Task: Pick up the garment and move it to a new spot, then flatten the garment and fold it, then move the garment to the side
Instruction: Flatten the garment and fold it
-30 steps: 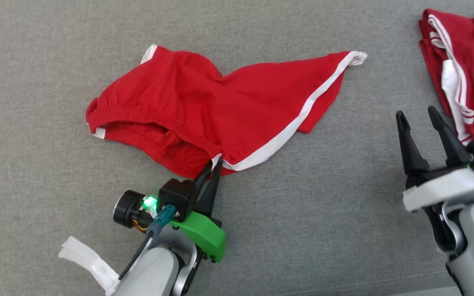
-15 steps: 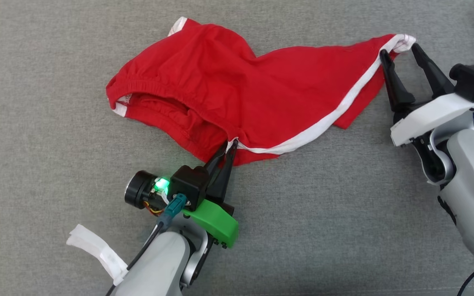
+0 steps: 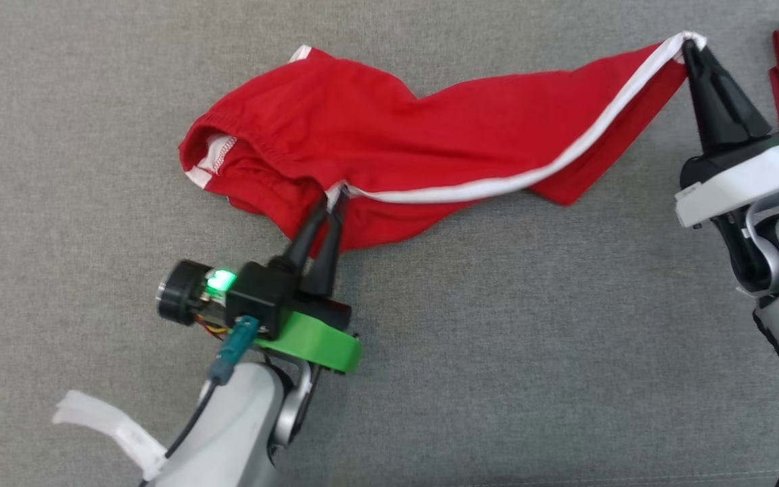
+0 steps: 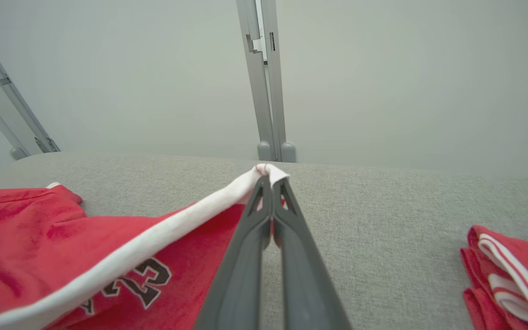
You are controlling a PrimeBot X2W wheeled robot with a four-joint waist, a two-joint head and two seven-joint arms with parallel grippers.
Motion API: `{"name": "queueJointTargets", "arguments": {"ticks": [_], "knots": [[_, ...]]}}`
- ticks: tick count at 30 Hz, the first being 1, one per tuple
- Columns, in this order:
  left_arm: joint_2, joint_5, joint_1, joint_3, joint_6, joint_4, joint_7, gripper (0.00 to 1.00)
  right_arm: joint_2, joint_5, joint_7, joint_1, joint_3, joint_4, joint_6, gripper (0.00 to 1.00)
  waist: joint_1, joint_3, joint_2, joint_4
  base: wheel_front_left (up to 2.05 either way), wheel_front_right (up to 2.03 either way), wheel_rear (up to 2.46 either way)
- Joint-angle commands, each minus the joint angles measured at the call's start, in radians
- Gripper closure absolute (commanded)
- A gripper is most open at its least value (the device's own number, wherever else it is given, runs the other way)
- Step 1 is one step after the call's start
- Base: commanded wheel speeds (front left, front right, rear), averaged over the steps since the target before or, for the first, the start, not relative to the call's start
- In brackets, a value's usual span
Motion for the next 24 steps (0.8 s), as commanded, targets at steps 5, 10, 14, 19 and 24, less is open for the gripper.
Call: {"name": "queueJointTargets", "arguments": {"ticks": [5, 10, 14, 19, 24], "knots": [[0.060, 0.038, -0.037, 0.045, 0.029, -0.136, -0.024, 1.00, -0.024, -0.060, -0.003, 0.083, -0.078, -0.166, -0.001, 1.00, -0.0001, -0.095, -0.0001, -0.023, 0.00, 0.00, 0.00], [0.116, 0.055, -0.076, 0.075, 0.025, -0.261, 0.005, 1.00, -0.028, -0.121, -0.003, 0.146, -0.175, -0.334, -0.001, 1.00, -0.0001, -0.167, -0.0001, -0.040, 0.00, 0.00, 0.00], [0.163, 0.080, -0.139, 0.098, 0.016, -0.368, 0.056, 1.00, -0.043, -0.170, -0.003, 0.179, -0.273, -0.476, -0.001, 1.00, -0.0001, -0.218, -0.0001, -0.053, 0.00, 0.00, 0.00], [0.197, 0.088, -0.221, 0.123, 0.003, -0.472, 0.114, 1.00, -0.059, -0.198, 0.039, 0.191, -0.366, -0.601, -0.001, 1.00, -0.0001, -0.266, -0.0001, -0.067, 0.00, 0.00, 0.00], [0.201, 0.054, -0.276, 0.136, -0.017, -0.510, 0.167, 1.00, -0.056, -0.189, 0.106, 0.188, -0.417, -0.669, -0.001, 1.00, -0.0001, -0.281, -0.0001, -0.077, 0.00, 0.00, 0.00]]}}
